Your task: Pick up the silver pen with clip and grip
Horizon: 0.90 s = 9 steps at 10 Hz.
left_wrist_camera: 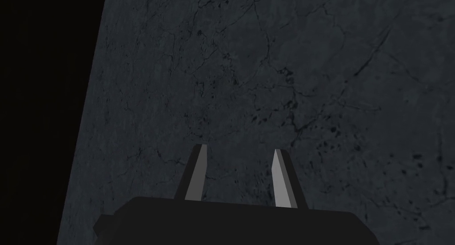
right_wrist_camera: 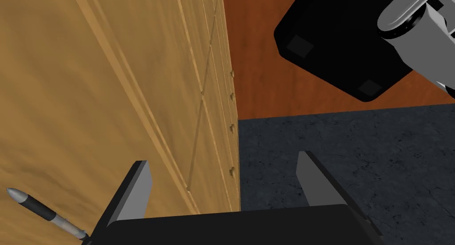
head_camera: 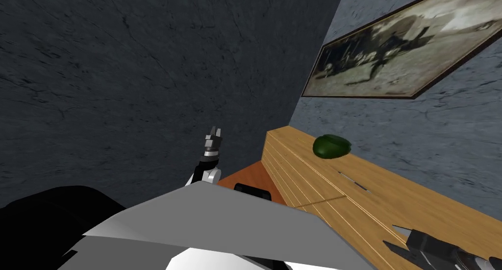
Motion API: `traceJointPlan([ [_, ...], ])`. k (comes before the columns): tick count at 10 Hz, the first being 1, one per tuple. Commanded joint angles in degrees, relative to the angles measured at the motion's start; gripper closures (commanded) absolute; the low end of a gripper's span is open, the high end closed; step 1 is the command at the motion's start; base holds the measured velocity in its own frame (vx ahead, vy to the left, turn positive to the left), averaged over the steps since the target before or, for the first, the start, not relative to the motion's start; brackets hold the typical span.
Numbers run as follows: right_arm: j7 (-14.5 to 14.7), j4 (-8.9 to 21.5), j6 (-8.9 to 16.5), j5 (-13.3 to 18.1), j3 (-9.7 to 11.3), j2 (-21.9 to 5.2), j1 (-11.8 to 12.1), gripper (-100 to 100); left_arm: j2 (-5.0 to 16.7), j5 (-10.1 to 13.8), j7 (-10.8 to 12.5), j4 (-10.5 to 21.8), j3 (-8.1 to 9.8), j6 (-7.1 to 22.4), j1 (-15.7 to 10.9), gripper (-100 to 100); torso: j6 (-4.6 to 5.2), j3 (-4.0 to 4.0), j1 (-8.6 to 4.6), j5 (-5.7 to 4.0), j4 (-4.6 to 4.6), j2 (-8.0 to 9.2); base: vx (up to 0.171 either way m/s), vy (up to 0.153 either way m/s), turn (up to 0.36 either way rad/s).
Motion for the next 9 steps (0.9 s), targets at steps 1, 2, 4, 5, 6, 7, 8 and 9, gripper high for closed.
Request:
traceJointPlan([
  [1,0.11,1.6,0.11,0.98,1.62,-2.02,1.52,-100,0.0,0.0,0.0,0.0,0.0,0.0,0.0,0,0.0,0.0,0.0,0.0,0.0,0.0,0.352,-0.057,0.221],
  [2,0.04,2.56,0.0,1.68,2.63,-2.81,2.26,-100,0.01,0.0,0.0,0.0,0.01,0.0,0.01,0,-0.02,-0.17,-0.15,-0.03,-0.07,-0.29,0.419,-0.067,0.205],
  [4,-0.05,3.33,-0.09,2.31,3.55,-3.33,2.94,-100,0.0,0.0,0.0,-0.01,0.01,0.0,0.01,0,0.04,-0.13,-0.12,-0.06,-0.07,-0.16,0.207,-0.045,0.072],
  [5,-0.14,3.92,-0.16,2.85,4.36,-3.62,3.53,-100,0.0,0.0,0.0,0.0,0.0,0.0,0.0,0,0.03,0.09,-0.08,-0.04,0.03,0.19,0.196,-0.046,0.156],
  [6,-0.22,4.37,-0.21,3.3,5.04,-3.73,4.03,-100,0.0,0.0,0.0,0.0,0.0,0.0,0.0,0,0.03,0.11,-0.08,-0.04,0.04,0.21,0.23,-0.115,0.09],
  [7,-0.29,4.69,-0.23,3.64,5.58,-3.72,4.43,-100,0.01,0.0,0.0,0.0,0.01,0.0,0.0,0,0.05,0.07,-0.28,-0.07,0.03,0.14,0.26,-0.129,0.101],
  [8,-0.37,5.0,-0.23,3.98,6.14,-3.57,4.85,-100,0.01,0.0,0.0,0.0,0.01,0.0,0.0,0,0.04,0.01,-0.35,-0.11,0.0,0.04,0.234,-0.111,0.099],
  [9,-0.37,5.0,-0.23,3.98,6.14,-3.57,4.85,-100,0.01,0.0,0.0,0.0,0.01,0.0,0.0,0,0.04,0.02,-0.31,-0.1,0.0,0.07,0.132,-0.07,0.029],
])
